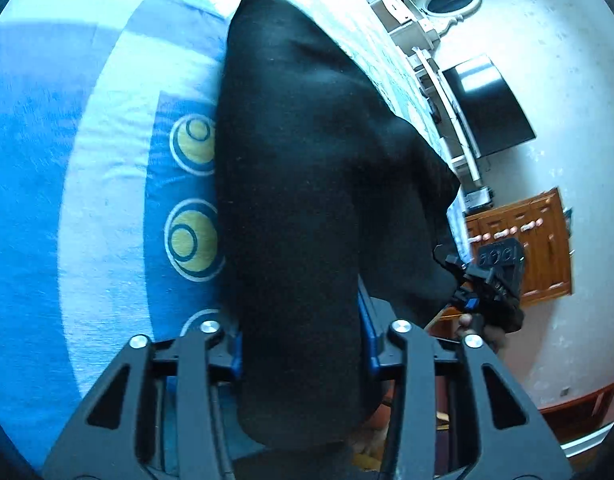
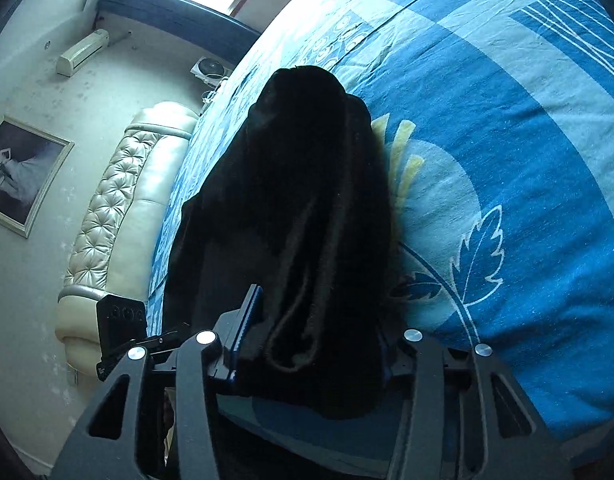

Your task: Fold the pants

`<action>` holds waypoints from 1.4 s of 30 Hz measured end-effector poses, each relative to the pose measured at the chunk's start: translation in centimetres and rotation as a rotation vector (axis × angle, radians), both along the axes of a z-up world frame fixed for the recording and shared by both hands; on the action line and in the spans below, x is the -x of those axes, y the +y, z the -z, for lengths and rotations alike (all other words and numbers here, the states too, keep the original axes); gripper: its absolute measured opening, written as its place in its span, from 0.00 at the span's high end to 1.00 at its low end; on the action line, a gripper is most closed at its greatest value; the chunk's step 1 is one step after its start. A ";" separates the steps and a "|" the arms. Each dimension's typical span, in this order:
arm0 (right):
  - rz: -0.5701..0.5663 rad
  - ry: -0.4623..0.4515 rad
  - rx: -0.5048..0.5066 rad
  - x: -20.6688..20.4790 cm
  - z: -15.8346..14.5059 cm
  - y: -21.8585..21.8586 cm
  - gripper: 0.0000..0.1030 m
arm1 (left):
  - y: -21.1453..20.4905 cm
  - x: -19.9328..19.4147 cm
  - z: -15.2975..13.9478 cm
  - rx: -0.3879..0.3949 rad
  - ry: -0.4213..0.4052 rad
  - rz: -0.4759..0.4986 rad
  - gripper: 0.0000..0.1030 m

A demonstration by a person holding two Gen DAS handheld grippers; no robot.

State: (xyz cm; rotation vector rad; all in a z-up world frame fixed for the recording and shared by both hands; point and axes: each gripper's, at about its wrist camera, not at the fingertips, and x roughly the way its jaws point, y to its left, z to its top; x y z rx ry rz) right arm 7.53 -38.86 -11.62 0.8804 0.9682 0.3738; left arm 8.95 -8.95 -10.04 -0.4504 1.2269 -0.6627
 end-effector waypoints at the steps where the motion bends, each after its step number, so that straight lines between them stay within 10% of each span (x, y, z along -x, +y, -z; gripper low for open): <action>1: 0.001 0.000 0.002 0.0 0.0 0.0 0.56 | -0.1 0.2 -0.4 -0.026 -0.022 0.005 0.63; 14: -0.098 0.003 -0.011 -2.8 -0.6 6.9 0.57 | 4.5 1.2 -2.9 -0.203 -0.104 -0.067 0.64; 42: -0.176 0.009 -0.018 -3.8 -0.1 14.0 0.57 | 10.2 2.9 -3.7 -0.251 -0.104 -0.167 0.63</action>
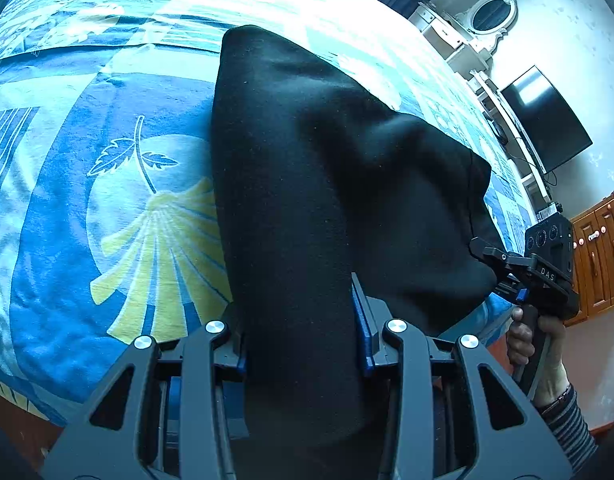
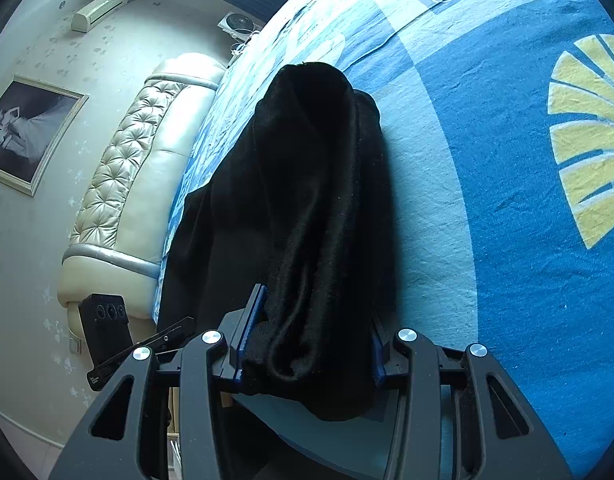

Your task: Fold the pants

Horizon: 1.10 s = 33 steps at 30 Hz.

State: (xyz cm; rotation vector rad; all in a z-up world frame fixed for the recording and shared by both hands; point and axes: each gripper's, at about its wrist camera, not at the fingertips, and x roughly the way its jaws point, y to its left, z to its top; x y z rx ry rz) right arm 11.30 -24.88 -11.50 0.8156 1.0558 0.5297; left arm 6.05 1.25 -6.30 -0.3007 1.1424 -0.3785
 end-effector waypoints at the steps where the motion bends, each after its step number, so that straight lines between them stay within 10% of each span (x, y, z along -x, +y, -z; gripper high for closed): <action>1: 0.001 0.000 -0.001 0.0 0.0 0.0 0.57 | 0.0 0.0 0.0 0.000 0.000 0.000 0.63; 20: 0.007 -0.007 -0.022 -0.1 0.2 -0.4 0.56 | 1.4 -0.1 0.4 0.008 -0.003 -0.001 0.62; 33: 0.002 -0.041 -0.019 -1.8 -2.4 -4.0 0.23 | 5.3 -0.5 -1.4 0.125 -0.114 0.074 0.37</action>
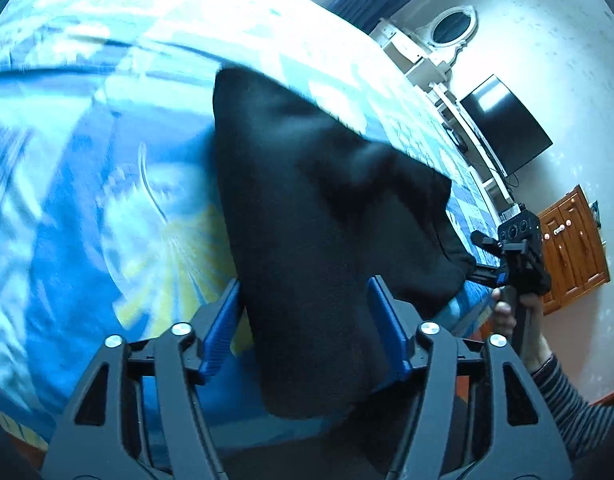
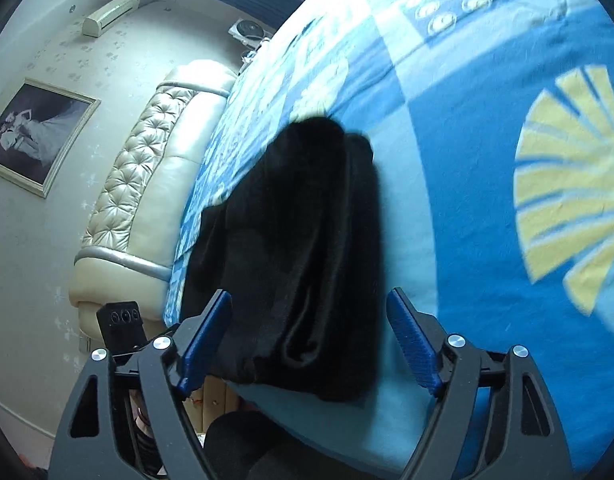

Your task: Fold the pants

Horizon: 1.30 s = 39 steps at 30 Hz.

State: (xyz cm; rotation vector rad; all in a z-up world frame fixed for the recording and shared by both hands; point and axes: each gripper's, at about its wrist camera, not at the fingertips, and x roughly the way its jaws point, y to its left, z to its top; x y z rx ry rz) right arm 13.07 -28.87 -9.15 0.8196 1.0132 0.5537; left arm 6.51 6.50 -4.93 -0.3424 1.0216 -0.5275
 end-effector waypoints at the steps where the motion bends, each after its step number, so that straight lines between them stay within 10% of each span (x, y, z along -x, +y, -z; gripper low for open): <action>1: 0.010 -0.001 0.005 -0.8 -0.1 -0.2 0.22 | 0.2 -0.7 -0.1 0.000 -0.010 -0.012 0.37; 14: -0.081 0.013 -0.033 -9.5 1.7 3.4 0.23 | 0.4 -12.1 3.0 0.146 0.114 -0.044 0.30; 19: -0.104 0.003 0.018 -9.1 1.8 3.8 0.57 | -1.1 -11.8 3.5 0.028 0.062 -0.004 0.61; 39: -0.057 -0.119 -0.009 -16.4 -1.0 5.5 0.64 | -2.2 -18.2 -0.7 -0.239 -0.116 -0.044 0.72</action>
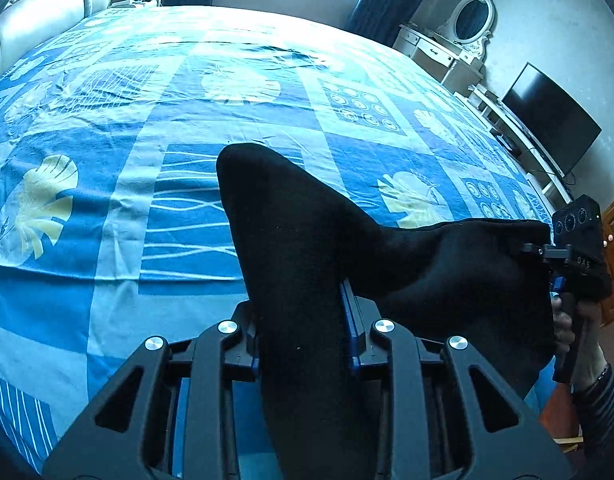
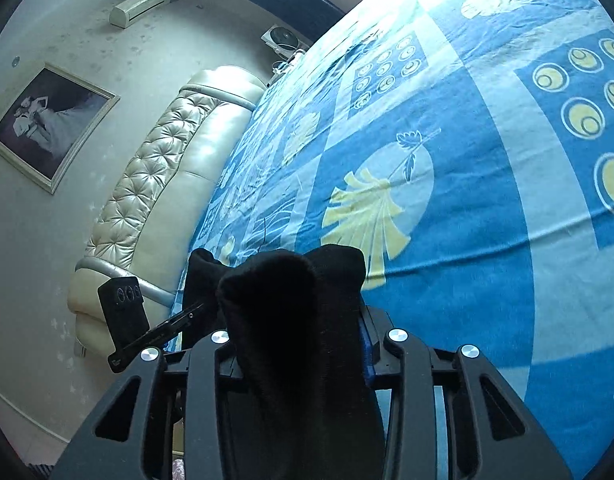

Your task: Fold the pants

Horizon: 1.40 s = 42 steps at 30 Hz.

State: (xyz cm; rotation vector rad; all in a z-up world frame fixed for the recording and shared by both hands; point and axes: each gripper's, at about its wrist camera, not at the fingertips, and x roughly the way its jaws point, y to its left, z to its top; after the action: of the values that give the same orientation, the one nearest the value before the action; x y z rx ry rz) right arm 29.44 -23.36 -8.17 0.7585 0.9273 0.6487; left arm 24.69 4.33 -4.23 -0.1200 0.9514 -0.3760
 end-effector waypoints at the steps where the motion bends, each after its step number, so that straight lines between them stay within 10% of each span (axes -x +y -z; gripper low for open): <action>1: 0.005 0.013 0.006 -0.5 0.3 0.2 0.64 | 0.1 -0.6 0.5 -0.007 0.012 -0.008 0.72; 31: 0.039 0.076 -0.118 -0.8 4.8 -1.0 0.62 | 0.9 -1.2 2.8 0.035 0.021 -0.018 0.67; 42: 0.069 0.072 -0.223 1.4 3.4 -2.8 0.30 | 4.4 1.5 2.2 0.194 0.075 -0.059 0.26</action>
State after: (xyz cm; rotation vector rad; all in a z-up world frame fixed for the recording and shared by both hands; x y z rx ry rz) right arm 28.02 -26.19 -11.53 1.0139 0.8995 0.6738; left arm 23.16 8.77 -6.38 -0.3404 0.9821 -0.4113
